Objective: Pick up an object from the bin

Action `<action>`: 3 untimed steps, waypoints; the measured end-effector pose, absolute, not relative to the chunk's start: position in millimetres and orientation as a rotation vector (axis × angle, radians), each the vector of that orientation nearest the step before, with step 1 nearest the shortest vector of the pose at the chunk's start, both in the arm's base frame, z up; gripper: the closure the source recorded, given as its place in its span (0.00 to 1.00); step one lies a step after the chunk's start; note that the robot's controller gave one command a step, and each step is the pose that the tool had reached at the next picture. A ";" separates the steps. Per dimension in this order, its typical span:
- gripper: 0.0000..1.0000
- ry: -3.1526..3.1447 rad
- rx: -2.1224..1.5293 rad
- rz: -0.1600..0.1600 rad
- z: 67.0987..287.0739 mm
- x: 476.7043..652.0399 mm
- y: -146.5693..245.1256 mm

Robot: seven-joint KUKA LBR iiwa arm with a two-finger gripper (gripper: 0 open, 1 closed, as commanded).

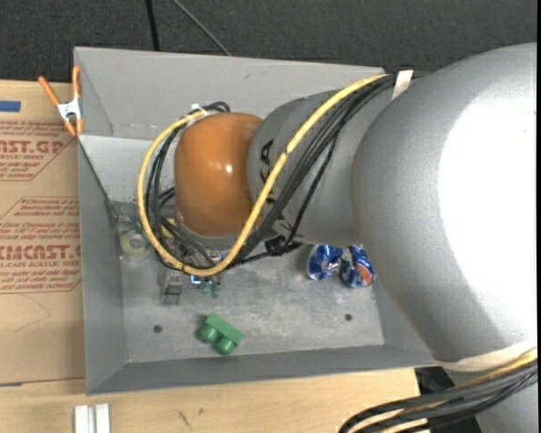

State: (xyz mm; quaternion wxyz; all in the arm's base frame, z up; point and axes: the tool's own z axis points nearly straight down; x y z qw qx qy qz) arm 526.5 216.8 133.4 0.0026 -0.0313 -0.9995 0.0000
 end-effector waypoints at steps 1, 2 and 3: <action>1.00 -3.106 0.464 0.002 135.3 496.9 128.6; 0.00 -3.107 0.466 -0.001 135.5 496.9 130.7; 0.00 -3.134 0.363 -0.004 69.8 483.5 138.3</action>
Offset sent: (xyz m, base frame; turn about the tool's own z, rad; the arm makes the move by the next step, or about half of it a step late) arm -0.0295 -0.0866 0.0026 -0.3610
